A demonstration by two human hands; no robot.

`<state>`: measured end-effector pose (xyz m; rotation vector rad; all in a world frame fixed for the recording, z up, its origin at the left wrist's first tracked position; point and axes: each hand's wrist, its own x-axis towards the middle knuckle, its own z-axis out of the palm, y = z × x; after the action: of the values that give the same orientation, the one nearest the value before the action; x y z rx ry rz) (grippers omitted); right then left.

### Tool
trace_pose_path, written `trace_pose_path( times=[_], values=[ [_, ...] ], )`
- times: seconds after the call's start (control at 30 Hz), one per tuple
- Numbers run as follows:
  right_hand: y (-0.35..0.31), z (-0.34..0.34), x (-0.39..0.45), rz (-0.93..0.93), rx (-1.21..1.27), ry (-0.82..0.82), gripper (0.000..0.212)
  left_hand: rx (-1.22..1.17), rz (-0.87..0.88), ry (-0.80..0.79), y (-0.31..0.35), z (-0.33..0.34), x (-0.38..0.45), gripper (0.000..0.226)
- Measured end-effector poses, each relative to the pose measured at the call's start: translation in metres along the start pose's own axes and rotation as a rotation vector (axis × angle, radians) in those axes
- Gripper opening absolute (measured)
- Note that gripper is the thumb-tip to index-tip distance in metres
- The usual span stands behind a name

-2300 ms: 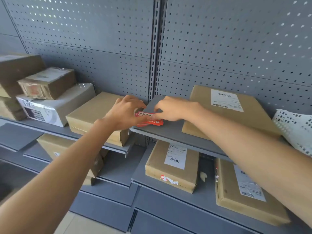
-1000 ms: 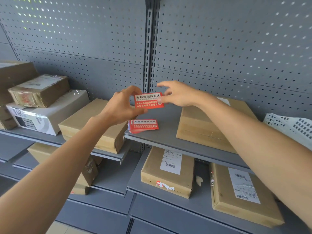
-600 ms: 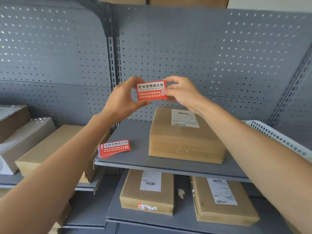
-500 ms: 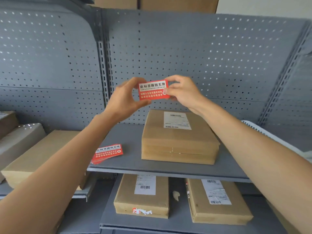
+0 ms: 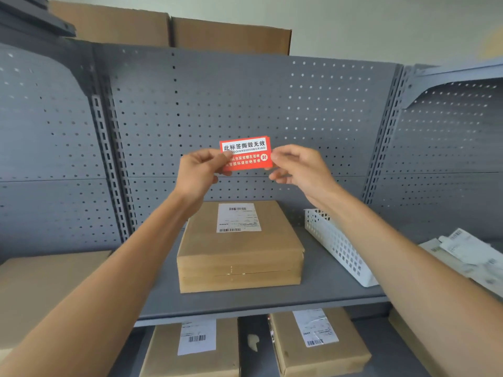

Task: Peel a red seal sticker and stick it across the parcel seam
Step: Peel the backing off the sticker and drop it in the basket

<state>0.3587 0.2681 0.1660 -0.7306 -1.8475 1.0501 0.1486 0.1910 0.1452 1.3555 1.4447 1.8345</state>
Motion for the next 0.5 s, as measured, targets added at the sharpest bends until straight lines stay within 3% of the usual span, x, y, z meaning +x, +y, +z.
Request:
trace_pose_path(
  times=[0.5],
  values=[
    [0.012, -0.013, -0.003, 0.025, 0.019, -0.082, 0.017, -0.045, -0.019, -0.030, -0.006, 0.008, 0.009, 0.024]
  ],
)
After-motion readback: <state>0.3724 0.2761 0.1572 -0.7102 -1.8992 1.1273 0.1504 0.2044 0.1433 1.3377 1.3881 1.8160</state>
